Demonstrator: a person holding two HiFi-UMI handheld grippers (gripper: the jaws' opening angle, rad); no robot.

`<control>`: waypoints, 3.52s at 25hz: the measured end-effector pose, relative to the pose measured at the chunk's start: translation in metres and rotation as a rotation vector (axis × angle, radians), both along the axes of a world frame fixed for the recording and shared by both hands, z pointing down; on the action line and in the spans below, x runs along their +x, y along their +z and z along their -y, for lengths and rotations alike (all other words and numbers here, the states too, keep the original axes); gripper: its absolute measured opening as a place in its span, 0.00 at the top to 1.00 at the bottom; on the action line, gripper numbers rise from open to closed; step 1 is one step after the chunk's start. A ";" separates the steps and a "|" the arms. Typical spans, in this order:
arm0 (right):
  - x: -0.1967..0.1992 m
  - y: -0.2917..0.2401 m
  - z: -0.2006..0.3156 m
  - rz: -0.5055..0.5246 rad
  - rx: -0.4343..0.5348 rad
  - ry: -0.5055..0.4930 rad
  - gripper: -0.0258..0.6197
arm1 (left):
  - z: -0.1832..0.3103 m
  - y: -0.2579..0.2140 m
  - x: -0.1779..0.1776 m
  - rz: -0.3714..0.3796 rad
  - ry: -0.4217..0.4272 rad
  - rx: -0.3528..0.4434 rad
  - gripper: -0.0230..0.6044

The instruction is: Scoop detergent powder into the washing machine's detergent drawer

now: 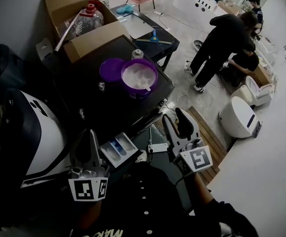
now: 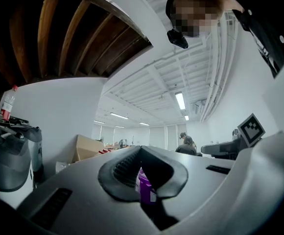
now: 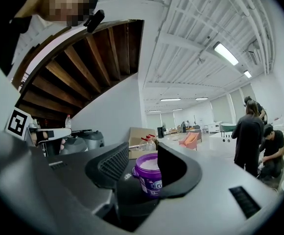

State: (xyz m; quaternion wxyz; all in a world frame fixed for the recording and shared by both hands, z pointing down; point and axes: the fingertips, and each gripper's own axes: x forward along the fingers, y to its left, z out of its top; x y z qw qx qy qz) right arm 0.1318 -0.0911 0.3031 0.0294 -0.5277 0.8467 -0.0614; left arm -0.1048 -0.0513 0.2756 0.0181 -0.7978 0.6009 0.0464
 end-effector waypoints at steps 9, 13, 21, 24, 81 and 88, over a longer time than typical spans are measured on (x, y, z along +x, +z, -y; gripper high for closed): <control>0.001 0.025 0.059 0.017 -0.134 -0.058 0.68 | 0.044 -0.003 0.005 0.015 -0.058 -0.023 0.94; -0.005 0.054 0.080 0.164 -0.239 -0.099 0.68 | 0.053 0.007 -0.001 0.021 -0.097 -0.044 0.94; -0.017 0.096 0.112 0.443 -0.487 -0.006 0.68 | 0.064 0.035 -0.023 0.018 -0.096 -0.148 0.94; -0.020 0.108 0.116 0.603 -0.578 0.043 0.69 | 0.071 0.046 -0.031 0.016 -0.067 -0.175 0.94; -0.073 0.114 0.141 -0.395 -0.471 -0.435 0.91 | 0.114 0.079 0.001 -0.005 0.067 -0.218 0.94; -0.080 0.113 0.139 -0.274 -0.529 -0.480 0.91 | 0.113 0.079 0.001 -0.008 0.062 -0.221 0.94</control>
